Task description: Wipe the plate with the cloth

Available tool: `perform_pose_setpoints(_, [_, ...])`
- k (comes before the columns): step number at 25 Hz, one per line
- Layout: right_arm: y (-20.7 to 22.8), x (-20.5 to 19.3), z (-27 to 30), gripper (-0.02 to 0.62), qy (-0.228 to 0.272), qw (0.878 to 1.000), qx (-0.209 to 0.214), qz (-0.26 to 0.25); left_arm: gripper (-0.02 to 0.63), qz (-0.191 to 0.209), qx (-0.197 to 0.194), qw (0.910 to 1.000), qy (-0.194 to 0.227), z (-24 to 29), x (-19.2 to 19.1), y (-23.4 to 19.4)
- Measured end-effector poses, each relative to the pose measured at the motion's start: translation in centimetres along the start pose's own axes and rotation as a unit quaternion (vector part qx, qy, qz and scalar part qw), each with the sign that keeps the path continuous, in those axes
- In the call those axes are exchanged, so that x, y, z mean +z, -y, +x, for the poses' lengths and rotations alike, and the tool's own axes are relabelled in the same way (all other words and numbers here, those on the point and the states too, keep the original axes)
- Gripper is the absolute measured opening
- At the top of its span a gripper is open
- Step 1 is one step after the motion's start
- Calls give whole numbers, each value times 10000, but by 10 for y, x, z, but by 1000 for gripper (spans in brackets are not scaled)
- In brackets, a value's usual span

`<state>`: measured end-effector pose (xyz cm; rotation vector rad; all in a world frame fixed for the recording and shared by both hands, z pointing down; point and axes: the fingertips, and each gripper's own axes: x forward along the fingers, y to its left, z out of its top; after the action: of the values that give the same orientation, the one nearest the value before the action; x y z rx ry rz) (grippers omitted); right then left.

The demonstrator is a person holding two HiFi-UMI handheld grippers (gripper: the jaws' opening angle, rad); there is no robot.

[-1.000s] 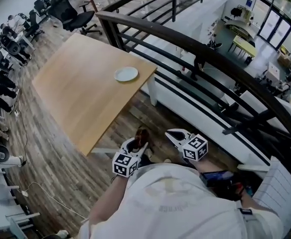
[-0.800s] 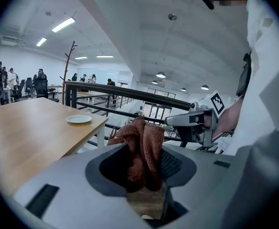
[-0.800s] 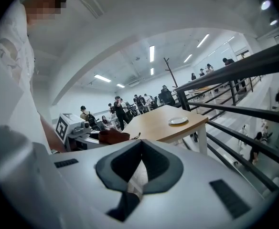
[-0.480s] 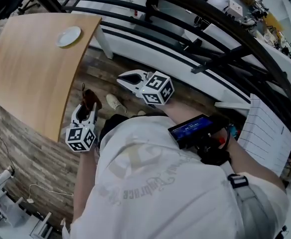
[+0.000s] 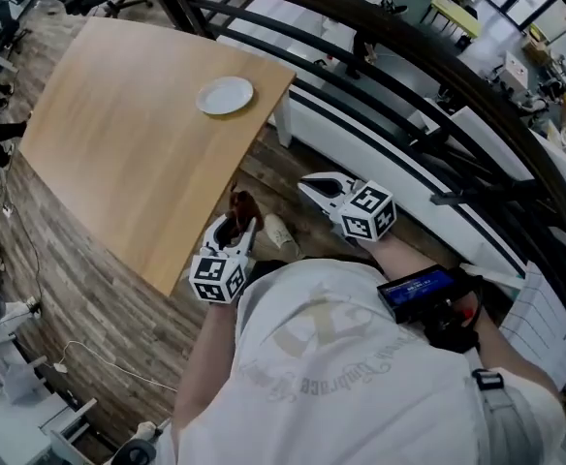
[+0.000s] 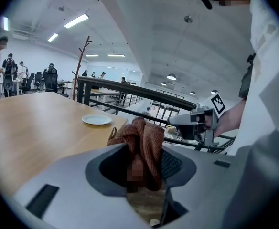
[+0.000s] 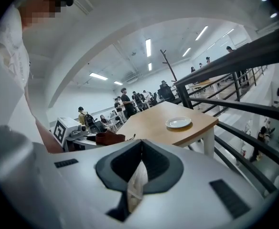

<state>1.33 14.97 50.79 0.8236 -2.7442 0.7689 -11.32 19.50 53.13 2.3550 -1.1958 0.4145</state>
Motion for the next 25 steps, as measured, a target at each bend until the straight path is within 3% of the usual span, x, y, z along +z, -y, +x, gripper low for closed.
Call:
perform_pose_setpoints(4, [5, 20, 28, 14, 18, 9998, 111, -182, 169, 0, -37, 10000, -43, 11, 13, -30])
perform_pose_setpoints(13, [32, 52, 91, 14, 60, 9998, -173, 0, 169, 127, -266, 9996, 21, 32, 59, -91])
perform_pose_setpoints(25, [42, 71, 127, 14, 14, 9996, -255, -87, 169, 0, -405, 9991, -139, 40, 53, -121])
